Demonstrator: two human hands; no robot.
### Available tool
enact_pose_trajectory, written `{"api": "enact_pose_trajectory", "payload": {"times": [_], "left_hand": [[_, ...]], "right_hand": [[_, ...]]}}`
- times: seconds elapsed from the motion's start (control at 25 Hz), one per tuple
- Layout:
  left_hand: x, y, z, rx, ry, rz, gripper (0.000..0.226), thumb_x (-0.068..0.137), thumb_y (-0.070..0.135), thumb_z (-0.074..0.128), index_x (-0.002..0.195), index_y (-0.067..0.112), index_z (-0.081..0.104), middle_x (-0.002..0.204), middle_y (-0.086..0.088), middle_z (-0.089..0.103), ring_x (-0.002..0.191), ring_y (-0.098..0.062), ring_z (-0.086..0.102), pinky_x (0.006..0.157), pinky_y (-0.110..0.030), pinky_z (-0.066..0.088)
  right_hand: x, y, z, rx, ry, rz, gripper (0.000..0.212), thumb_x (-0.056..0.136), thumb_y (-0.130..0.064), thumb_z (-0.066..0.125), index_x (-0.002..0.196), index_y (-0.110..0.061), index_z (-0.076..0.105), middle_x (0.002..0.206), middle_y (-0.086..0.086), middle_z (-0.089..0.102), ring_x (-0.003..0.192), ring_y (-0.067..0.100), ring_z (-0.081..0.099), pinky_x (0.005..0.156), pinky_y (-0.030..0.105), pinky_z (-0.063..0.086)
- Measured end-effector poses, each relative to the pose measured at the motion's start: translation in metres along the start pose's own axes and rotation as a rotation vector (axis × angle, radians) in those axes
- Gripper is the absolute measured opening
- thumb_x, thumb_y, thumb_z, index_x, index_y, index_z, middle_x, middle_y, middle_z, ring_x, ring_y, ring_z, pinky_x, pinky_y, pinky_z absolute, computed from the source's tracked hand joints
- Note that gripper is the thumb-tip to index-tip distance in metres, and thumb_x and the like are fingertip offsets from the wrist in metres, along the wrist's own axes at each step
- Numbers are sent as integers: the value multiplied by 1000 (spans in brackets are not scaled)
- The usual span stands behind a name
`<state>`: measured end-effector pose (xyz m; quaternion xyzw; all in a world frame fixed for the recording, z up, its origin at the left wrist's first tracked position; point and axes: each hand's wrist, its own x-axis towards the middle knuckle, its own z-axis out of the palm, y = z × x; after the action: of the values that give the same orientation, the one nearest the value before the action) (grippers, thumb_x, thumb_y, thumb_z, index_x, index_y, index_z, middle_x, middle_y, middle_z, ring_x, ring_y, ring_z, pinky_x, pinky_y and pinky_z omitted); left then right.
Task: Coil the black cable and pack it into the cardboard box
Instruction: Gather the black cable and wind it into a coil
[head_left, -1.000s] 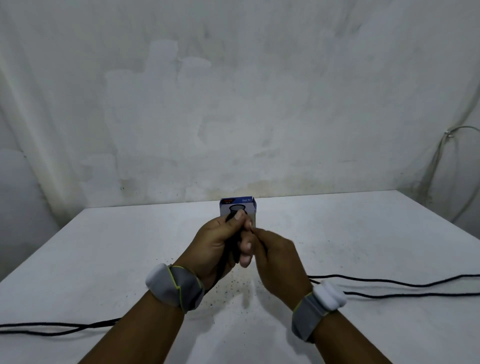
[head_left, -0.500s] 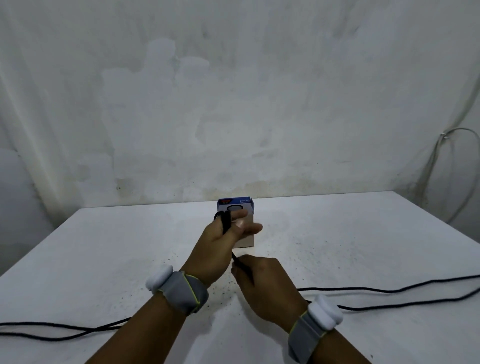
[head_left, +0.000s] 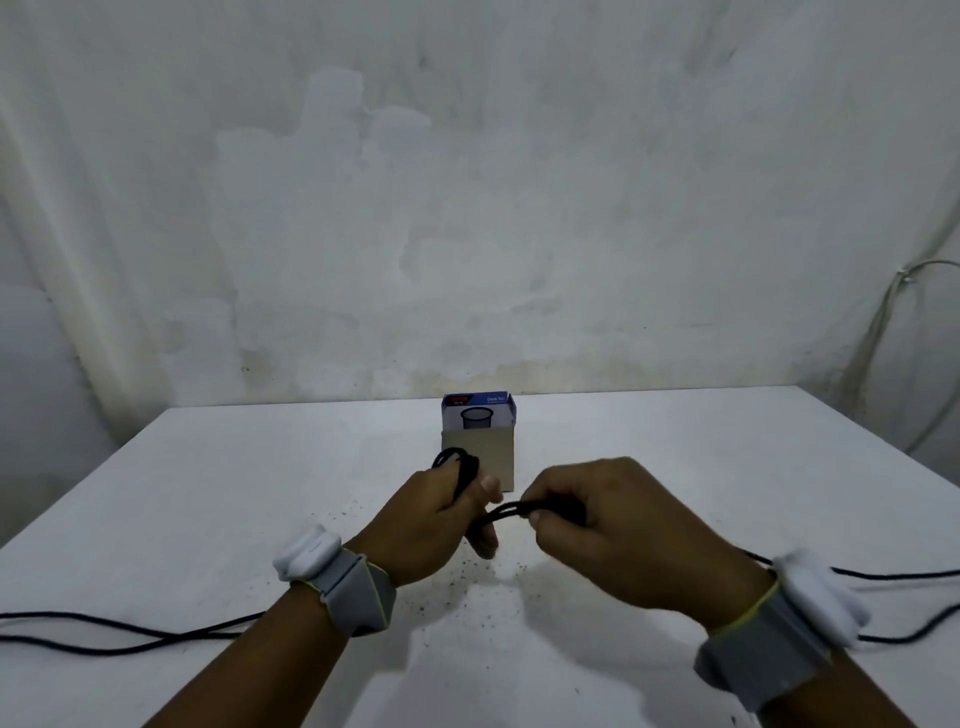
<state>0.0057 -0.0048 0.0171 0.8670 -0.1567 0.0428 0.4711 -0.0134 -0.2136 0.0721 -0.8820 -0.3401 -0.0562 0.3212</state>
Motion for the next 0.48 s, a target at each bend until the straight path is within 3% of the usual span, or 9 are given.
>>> {"api": "enact_pose_trajectory", "payload": {"times": [0.16,0.32,0.48], "left_hand": [[-5,11,4,-165,-92,-21,62,92,63,23,84,18,65,53,-6,66,54,-20,65,66,-23,52],[-6,24,4,-341,-108,-41,64,92,62,27,70,14,64,41,2,48,40,-16,50,70,-28,56],[-8,35,2,-594,-87,-26,44,92,47,45,64,15,56,38,4,34,33,-15,33,70,-37,54]], "right_hand": [[12,6,-13,13,167,-89,15,93,-23,58,98,-25,72,78,-14,67,70,5,59,61,14,45],[27,22,-5,54,404,-127,14,88,-23,68,100,-23,75,87,-13,71,83,1,63,72,8,45],[36,39,18,80,544,-70,21,86,-33,65,104,-25,74,86,-5,74,80,10,66,74,34,55]]}}
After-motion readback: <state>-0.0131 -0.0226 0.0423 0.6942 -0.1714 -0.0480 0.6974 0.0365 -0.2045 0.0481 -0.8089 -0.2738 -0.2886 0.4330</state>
